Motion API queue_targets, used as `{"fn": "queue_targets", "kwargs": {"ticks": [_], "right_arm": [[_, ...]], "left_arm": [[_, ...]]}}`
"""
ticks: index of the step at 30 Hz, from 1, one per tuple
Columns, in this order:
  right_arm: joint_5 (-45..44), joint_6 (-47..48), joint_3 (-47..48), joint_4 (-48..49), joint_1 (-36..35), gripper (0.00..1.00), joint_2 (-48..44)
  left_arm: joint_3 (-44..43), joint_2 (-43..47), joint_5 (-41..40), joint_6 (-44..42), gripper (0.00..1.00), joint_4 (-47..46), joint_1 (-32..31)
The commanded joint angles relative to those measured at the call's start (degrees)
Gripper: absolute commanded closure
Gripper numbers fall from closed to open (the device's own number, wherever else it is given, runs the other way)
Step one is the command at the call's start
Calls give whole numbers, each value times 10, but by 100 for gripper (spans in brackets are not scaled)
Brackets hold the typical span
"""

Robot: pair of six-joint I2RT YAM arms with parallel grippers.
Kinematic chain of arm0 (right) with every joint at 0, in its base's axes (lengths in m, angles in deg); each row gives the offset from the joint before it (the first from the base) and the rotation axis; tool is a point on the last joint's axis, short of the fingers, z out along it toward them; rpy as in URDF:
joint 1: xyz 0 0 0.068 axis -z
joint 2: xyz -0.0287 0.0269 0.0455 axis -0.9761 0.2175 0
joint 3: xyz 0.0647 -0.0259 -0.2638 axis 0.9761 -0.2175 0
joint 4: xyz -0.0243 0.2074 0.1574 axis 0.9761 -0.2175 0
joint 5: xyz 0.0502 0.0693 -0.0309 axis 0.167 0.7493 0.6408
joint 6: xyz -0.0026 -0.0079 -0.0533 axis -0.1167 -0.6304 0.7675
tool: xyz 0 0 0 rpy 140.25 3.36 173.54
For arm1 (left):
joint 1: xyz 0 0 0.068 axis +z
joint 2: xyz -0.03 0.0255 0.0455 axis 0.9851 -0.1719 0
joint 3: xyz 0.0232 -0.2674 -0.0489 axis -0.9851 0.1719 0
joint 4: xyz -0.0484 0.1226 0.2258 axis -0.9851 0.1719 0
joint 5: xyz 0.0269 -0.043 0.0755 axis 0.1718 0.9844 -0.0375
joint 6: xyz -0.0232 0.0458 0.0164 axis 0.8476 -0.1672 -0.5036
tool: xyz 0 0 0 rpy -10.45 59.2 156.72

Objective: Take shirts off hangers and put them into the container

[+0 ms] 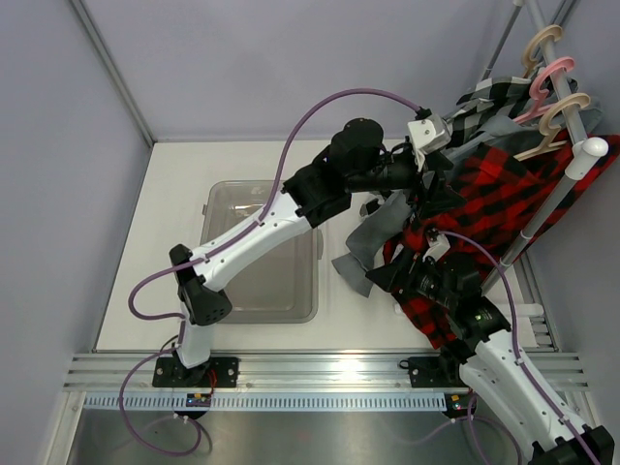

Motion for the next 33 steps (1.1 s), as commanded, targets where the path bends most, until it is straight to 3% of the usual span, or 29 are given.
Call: {"fn": "queue_targets", "kwargs": {"ticks": [1, 18, 20, 21, 24, 26, 33], "right_arm": [[17, 6, -6, 31, -5, 2, 3], [18, 15, -7, 30, -5, 2, 5], [18, 14, -10, 35, -5, 2, 8], [17, 14, -10, 35, -5, 2, 10], [15, 16, -13, 34, -5, 2, 11], [15, 16, -16, 34, -5, 2, 6], [11, 22, -13, 15, -5, 2, -8]], "left_arm": [[-17, 9, -10, -12, 17, -28, 1], [-77, -96, 9, 1, 14, -58, 11], [-75, -100, 15, 14, 26, -68, 11], [-71, -103, 21, 20, 44, -73, 11], [-68, -107, 43, 49, 70, -104, 10], [-68, -106, 47, 65, 98, -116, 9], [-8, -39, 5, 82, 100, -209, -11]]}}
